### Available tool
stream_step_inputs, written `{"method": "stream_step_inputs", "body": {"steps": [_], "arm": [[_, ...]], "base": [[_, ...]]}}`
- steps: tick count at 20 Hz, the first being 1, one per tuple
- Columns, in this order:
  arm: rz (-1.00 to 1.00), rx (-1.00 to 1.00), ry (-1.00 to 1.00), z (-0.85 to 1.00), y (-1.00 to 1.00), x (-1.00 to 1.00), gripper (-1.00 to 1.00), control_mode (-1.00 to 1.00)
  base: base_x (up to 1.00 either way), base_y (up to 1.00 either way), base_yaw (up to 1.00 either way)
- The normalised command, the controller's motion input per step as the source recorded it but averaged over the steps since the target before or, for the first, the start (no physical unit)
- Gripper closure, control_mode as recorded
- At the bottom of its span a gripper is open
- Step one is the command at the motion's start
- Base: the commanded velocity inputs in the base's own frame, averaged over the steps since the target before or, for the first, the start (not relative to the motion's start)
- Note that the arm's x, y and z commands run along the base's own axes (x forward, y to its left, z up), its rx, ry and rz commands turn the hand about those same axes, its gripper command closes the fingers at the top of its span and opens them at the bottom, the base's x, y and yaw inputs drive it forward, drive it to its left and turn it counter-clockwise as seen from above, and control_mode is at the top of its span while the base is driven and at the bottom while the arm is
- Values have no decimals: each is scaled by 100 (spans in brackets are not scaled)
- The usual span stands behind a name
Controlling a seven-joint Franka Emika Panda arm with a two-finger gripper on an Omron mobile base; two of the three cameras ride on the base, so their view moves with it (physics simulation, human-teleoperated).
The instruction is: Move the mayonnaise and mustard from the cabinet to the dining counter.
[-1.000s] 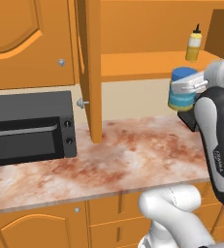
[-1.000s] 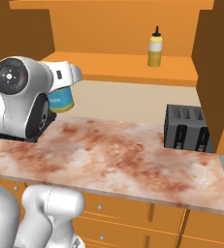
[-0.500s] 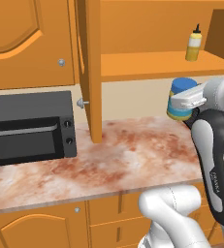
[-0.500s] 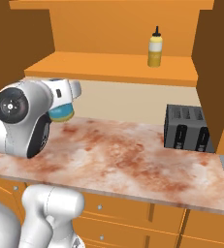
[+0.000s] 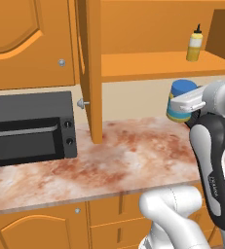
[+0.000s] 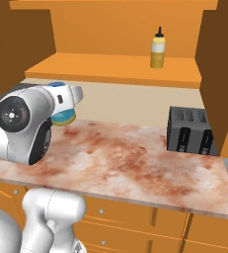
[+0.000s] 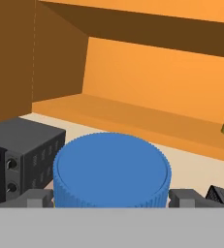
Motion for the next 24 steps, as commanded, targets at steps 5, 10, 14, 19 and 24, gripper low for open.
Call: {"method": "stream_step_inputs", "body": {"steps": [5,10,14,19,24], "arm": [[0,0,0,0,0,0,100,-100],[0,0,0,0,0,0,100,-100],[0,0,0,0,0,0,100,-100],[0,0,0,0,0,0,100,100],[0,0,0,0,0,0,100,100]], "base": [[0,0,0],[0,0,0],[0,0,0],[-8,0,0],[-43,0,1]]}}
